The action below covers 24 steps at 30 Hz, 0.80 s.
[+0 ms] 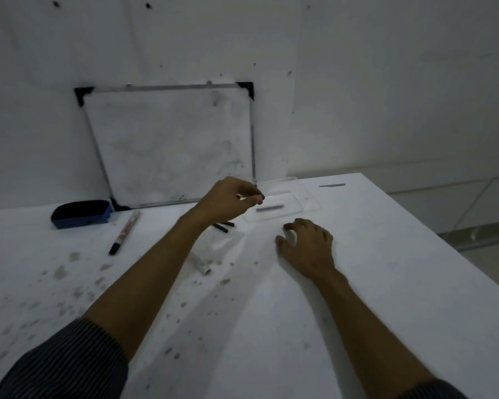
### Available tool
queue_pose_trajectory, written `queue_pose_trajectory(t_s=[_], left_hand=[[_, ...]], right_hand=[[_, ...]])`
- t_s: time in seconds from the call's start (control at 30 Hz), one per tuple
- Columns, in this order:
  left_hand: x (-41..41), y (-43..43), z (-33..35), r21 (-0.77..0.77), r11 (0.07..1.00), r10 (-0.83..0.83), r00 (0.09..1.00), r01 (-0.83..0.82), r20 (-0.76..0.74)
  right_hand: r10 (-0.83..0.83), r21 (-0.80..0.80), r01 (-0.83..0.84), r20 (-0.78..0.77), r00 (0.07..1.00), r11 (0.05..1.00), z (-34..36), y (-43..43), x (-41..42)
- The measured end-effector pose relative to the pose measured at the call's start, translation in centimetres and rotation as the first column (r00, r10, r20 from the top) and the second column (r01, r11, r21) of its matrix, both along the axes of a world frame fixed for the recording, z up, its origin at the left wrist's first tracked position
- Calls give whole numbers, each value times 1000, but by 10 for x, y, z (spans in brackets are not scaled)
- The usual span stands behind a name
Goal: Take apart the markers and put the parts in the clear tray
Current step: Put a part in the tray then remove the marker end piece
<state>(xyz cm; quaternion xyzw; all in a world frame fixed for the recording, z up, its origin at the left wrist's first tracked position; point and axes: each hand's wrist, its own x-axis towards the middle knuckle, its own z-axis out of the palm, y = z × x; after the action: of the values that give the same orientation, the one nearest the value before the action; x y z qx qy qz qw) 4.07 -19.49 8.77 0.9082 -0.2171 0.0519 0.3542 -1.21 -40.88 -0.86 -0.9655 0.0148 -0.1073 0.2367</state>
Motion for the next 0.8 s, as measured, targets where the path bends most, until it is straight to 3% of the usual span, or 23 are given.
queue_pose_trajectory(t_s=[0.07,0.23,0.33,0.47,0.53,0.67,0.8], left_hand=[[-37,35,-9,-109,994,-11,997,3,-76],[-87,112,-47,-13,991,131,991,-132,-25],[-101,143,-70,-61,968,246,969,-245,8],[-121,165,-101,-188,926,353,927,-328,122],[-126,168,-110,-184,935,340,915,-304,217],[-125,161,-107,-75,973,230,881,-219,413],[-121,148,-105,49,973,167,837,-224,521]], right_hand=[[66,84,-68,27,997,994,5,9,-10],[255,348,-231,-23,967,909,14,75,-42],[318,269,-290,-70,945,919,19,122,-56],[238,23,-238,-11,971,971,11,155,-58],[176,62,-178,31,984,982,7,160,-57],[160,312,-177,79,984,933,6,159,-55],[358,233,-356,35,933,905,8,158,-50]])
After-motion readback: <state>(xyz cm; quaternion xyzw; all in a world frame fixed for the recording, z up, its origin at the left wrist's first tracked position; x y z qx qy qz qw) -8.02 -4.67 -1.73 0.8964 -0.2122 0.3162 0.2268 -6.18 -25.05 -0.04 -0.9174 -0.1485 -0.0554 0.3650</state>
